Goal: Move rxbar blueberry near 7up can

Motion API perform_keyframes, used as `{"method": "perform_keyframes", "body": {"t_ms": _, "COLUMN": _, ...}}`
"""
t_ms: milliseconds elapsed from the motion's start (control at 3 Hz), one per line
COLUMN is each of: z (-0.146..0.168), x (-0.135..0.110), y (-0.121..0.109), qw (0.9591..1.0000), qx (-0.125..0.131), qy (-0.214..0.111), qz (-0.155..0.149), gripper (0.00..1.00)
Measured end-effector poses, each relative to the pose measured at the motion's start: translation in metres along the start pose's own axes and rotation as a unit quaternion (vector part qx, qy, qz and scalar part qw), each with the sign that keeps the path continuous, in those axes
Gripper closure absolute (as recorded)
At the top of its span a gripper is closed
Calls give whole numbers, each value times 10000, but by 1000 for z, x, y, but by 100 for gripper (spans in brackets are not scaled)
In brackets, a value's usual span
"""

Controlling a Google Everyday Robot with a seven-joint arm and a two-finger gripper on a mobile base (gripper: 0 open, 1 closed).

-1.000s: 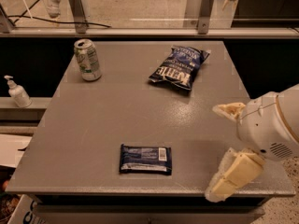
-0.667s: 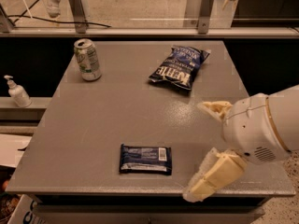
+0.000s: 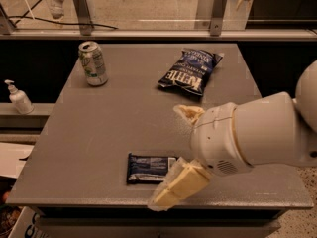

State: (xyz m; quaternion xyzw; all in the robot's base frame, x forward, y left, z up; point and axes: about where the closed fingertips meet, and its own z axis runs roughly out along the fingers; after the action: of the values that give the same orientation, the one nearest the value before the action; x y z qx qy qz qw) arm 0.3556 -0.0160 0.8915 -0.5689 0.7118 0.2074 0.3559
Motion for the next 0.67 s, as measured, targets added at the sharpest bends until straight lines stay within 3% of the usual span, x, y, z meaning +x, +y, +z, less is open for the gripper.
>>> {"method": "perform_keyframes", "body": {"t_ms": 667, "z": 58, "x": 30, "y": -2, "qw": 9986, "qx": 44, "qy": 519, "qz": -57, "gripper": 0}}
